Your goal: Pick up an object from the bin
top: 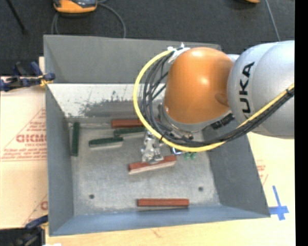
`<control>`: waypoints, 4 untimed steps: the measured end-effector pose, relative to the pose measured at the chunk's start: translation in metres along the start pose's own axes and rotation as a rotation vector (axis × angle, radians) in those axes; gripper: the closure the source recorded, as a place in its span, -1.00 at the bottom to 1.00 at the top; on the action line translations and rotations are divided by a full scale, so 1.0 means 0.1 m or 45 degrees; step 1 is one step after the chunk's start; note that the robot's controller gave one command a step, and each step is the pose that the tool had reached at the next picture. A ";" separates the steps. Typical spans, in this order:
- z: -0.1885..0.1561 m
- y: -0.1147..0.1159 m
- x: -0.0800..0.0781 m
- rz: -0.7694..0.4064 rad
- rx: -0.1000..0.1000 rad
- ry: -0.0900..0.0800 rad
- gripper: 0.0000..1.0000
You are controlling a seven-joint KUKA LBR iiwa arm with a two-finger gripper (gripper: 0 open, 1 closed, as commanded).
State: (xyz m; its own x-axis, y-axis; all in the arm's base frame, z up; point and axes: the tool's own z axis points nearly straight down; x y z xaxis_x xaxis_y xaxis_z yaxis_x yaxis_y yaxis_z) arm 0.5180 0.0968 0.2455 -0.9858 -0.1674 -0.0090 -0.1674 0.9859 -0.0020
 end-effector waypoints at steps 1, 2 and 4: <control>0.93 0.09 -0.09 0.042 -0.004 0.010 -1.00; 0.92 0.09 -0.09 0.043 -0.004 0.008 -1.00; 1.65 -0.46 -0.55 0.012 -0.007 0.011 1.00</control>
Offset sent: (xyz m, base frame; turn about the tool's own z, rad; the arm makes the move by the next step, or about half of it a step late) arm 0.0000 0.0000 0.0000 0.0000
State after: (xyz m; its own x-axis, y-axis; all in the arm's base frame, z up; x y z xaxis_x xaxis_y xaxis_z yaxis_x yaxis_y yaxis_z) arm 0.5811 0.0604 0.0808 -0.9874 -0.1582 -0.0006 -0.1582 0.9874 0.0033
